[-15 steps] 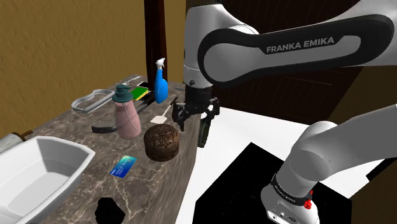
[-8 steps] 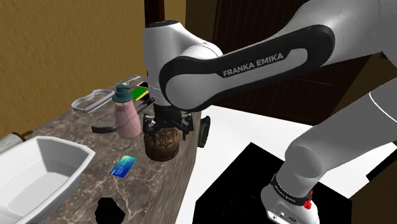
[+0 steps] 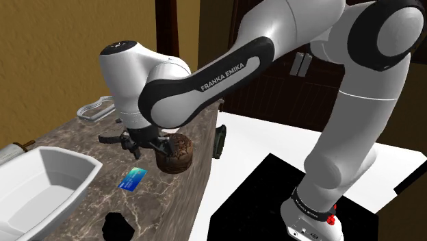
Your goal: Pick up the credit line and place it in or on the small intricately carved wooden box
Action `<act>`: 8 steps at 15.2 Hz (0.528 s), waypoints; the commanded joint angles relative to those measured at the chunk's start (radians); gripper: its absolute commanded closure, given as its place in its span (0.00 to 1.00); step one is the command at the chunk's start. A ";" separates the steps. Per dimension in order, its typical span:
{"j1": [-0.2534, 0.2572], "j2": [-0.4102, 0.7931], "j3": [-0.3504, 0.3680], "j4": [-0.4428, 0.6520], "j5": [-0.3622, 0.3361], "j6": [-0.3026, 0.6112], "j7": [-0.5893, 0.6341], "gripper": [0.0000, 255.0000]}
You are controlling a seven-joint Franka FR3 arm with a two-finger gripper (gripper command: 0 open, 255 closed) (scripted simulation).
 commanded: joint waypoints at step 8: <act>0.220 0.281 -0.163 0.196 -0.245 -0.049 0.285 0.00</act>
